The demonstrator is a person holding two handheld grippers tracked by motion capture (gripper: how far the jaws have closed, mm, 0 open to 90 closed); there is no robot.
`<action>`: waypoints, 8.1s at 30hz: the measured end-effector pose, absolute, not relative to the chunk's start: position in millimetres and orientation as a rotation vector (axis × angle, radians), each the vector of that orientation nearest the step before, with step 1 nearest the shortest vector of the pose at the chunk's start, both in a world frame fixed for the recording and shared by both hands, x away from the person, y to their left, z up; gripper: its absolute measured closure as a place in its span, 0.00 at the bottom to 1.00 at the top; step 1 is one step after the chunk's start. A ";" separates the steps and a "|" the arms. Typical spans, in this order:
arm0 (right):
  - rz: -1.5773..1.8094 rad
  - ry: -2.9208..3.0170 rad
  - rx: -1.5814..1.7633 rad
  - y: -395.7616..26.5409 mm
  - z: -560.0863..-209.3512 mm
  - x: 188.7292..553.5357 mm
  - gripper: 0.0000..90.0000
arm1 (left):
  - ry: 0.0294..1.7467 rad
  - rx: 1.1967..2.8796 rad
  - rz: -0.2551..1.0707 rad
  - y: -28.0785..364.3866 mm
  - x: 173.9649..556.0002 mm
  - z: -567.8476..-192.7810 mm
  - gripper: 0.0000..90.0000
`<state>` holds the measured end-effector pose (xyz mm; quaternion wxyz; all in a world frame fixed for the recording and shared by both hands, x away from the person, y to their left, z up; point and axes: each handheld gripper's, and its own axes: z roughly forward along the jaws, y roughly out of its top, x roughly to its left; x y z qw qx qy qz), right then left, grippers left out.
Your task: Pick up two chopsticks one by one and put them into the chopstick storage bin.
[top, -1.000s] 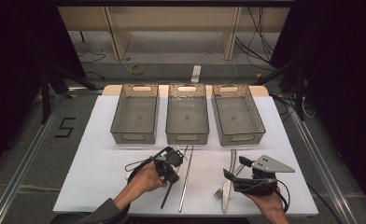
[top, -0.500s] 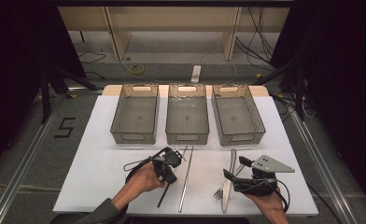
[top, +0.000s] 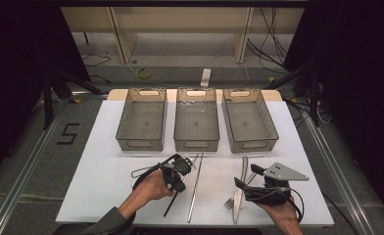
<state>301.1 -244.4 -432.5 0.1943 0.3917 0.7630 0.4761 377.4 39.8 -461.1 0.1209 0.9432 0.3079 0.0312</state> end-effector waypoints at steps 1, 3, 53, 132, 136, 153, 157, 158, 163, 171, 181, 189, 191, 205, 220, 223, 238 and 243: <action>1.334 2.140 1.097 -244.4 -432.4 301.0 0.28 | 0.899 2.754 0.090 39.9 377.4 -461.1 0.82; 1.334 2.139 1.098 -244.4 -432.5 301.1 0.28 | 0.899 2.754 0.085 40.3 377.8 -461.0 0.82; 1.346 2.140 1.092 -244.7 -430.6 301.1 0.29 | 0.845 2.568 0.067 72.6 382.4 -423.3 0.94; 1.365 2.134 1.125 -249.1 -433.3 302.9 0.28 | 1.340 2.001 0.480 217.4 532.9 -388.1 0.94; 1.364 2.136 1.121 -248.7 -433.4 302.9 0.28 | 1.348 2.010 0.484 217.7 535.1 -392.3 0.94; 1.361 2.142 1.126 -248.4 -434.1 303.3 0.28 | 1.315 1.976 0.396 209.0 514.6 -386.7 0.53; 1.359 2.142 1.125 -248.5 -434.0 303.4 0.28 | 1.277 1.974 0.362 197.9 492.6 -381.0 0.40; 1.359 2.141 1.131 -248.5 -434.0 303.3 0.28 | 1.268 1.958 0.339 194.6 485.3 -379.1 0.38; 1.359 2.145 1.127 -248.1 -433.3 303.1 0.28 | 1.220 1.994 0.304 178.4 464.4 -372.9 0.32; 1.356 2.139 1.122 -249.0 -432.4 302.3 0.28 | 1.148 2.083 0.293 153.7 436.4 -385.0 0.24; 1.358 2.144 1.107 -247.6 -431.4 301.5 0.28 | 1.112 2.158 0.242 133.3 421.1 -397.6 0.20; 1.354 2.148 1.110 -247.3 -432.0 301.9 0.28 | 1.100 2.193 0.216 118.0 408.1 -403.4 0.20; 1.351 2.151 1.109 -247.4 -432.1 302.0 0.28 | 1.086 2.203 0.208 113.8 404.7 -405.2 0.20; 1.344 2.151 1.110 -246.7 -432.0 301.9 0.28 | 1.052 2.301 0.129 86.7 385.6 -418.3 0.20; 1.338 2.156 1.110 -245.7 -432.6 302.2 0.28 | 0.994 2.406 0.067 53.1 369.4 -434.5 0.22; 1.339 2.156 1.109 -245.2 -432.5 302.4 0.28 | 0.987 2.403 0.036 47.6 367.6 -437.2 0.23; 1.370 2.160 1.120 -246.3 -432.2 302.9 0.28 | 0.918 2.485 0.032 23.9 355.8 -452.8 0.28; 1.359 2.157 1.115 -246.9 -432.0 302.8 0.28 | 0.899 2.508 0.007 17.9 352.8 -456.9 0.32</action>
